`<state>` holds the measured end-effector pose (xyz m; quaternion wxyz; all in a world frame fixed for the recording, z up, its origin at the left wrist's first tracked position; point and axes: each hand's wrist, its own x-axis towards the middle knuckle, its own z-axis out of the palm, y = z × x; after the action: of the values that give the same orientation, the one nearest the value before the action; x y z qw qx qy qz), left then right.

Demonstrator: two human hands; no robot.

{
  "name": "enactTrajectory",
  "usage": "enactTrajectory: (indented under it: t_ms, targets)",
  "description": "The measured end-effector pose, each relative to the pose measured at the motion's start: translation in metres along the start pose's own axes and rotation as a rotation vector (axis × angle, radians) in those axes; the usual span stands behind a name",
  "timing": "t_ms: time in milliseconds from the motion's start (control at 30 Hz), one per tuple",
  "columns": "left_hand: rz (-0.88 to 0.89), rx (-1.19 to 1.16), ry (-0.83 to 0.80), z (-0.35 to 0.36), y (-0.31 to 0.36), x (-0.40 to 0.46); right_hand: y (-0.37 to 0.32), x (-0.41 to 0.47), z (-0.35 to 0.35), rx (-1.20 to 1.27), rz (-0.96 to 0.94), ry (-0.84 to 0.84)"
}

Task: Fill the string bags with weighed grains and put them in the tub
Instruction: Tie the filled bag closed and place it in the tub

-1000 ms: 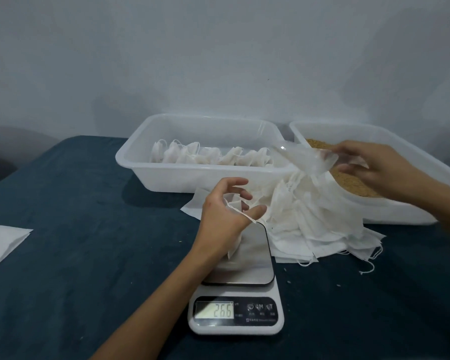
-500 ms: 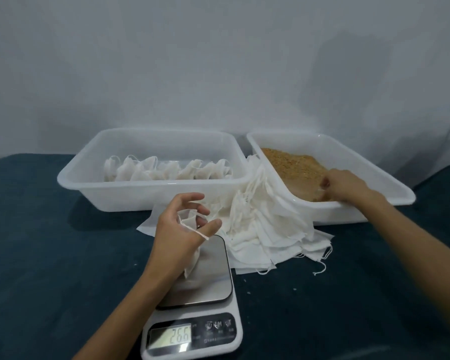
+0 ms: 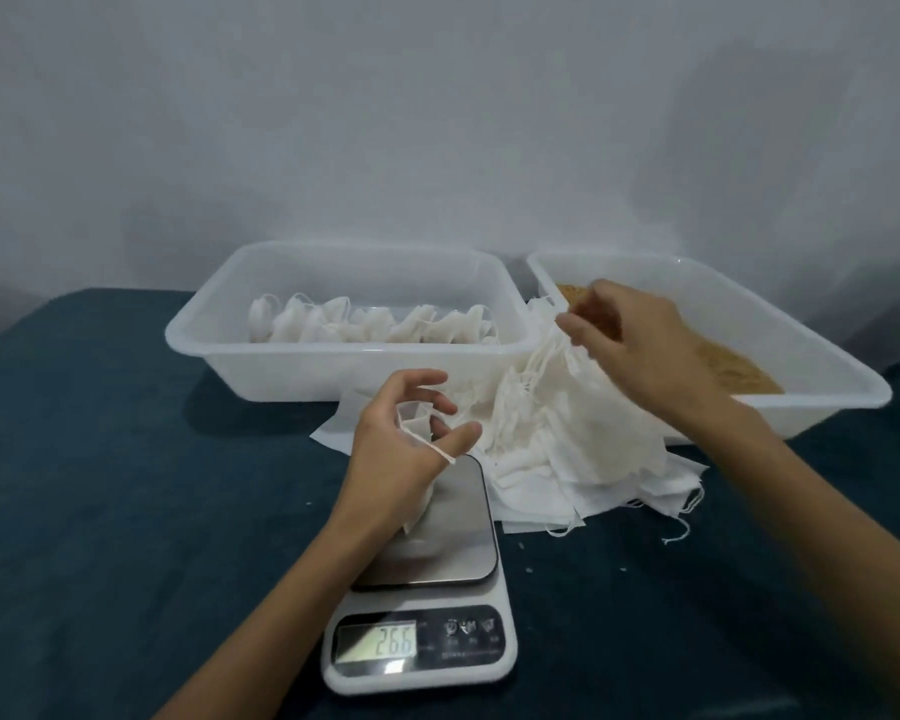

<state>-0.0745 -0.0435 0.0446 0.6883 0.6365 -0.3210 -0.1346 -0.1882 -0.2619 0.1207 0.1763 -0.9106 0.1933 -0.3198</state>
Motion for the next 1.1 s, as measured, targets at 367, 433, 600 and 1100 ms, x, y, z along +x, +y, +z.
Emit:
enactTrajectory:
  t_ms: [367,433,600,1100]
  targets:
    - [0.064,0.128,-0.011,-0.004,-0.011,0.003,-0.095,-0.047,0.046,0.148,-0.173,-0.424]
    - [0.043,0.107,-0.001,-0.003,-0.012,0.003,-0.094,-0.047,0.048,0.188,-0.188,-0.402]
    - [0.057,0.070,-0.015,-0.002,-0.015,0.005,-0.092,-0.045,0.048,0.567,-0.061,-0.361]
    - [0.053,0.195,-0.088,-0.004,-0.005,0.002,-0.078,-0.026,0.031,1.640,0.280,-0.329]
